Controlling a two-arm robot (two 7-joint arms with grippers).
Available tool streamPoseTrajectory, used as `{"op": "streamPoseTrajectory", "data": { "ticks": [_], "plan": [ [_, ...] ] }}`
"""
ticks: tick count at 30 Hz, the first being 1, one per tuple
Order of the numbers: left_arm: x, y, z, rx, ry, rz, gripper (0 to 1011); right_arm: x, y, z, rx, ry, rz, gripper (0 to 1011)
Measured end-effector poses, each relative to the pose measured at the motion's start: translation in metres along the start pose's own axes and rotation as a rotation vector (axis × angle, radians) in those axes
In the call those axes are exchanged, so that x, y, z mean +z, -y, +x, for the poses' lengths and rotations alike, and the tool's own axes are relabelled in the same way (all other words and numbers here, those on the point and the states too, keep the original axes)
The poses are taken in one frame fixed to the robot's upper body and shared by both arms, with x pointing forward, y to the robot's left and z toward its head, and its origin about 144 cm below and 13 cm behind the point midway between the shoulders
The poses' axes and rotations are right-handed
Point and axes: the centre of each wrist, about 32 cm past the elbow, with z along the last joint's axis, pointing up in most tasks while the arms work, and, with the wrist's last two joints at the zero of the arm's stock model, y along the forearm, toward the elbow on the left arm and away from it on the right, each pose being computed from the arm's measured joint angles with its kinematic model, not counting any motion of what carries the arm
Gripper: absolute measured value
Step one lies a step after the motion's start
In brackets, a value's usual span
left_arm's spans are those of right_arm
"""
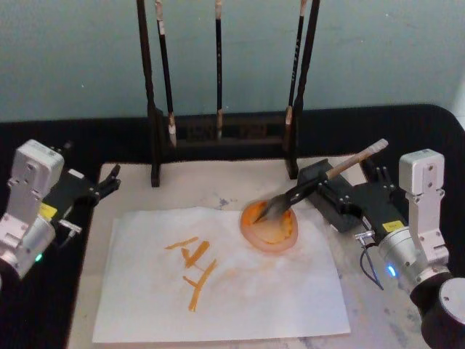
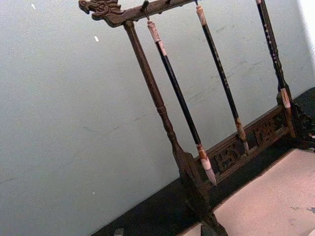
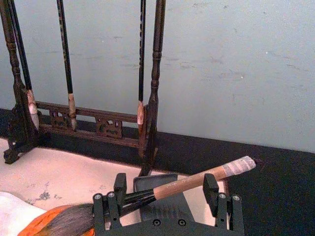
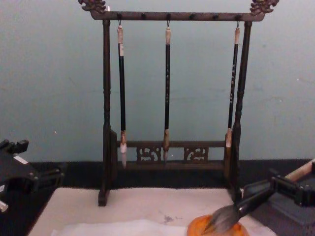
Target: Pick up the brush from the inkstone, write on the paper, then place the brush back to its original position.
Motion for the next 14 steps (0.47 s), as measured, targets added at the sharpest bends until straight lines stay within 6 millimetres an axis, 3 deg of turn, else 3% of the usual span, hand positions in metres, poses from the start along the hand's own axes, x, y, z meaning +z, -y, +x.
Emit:
{"op": "streamPoseTrajectory", "data": {
  "ticks": [14],
  "plan": [
    [0.0,0.0,0.0,0.0,0.0,0.0,1010,0.0,0.0,0.0,0.0,0.0,0.0,1000]
  ]
}}
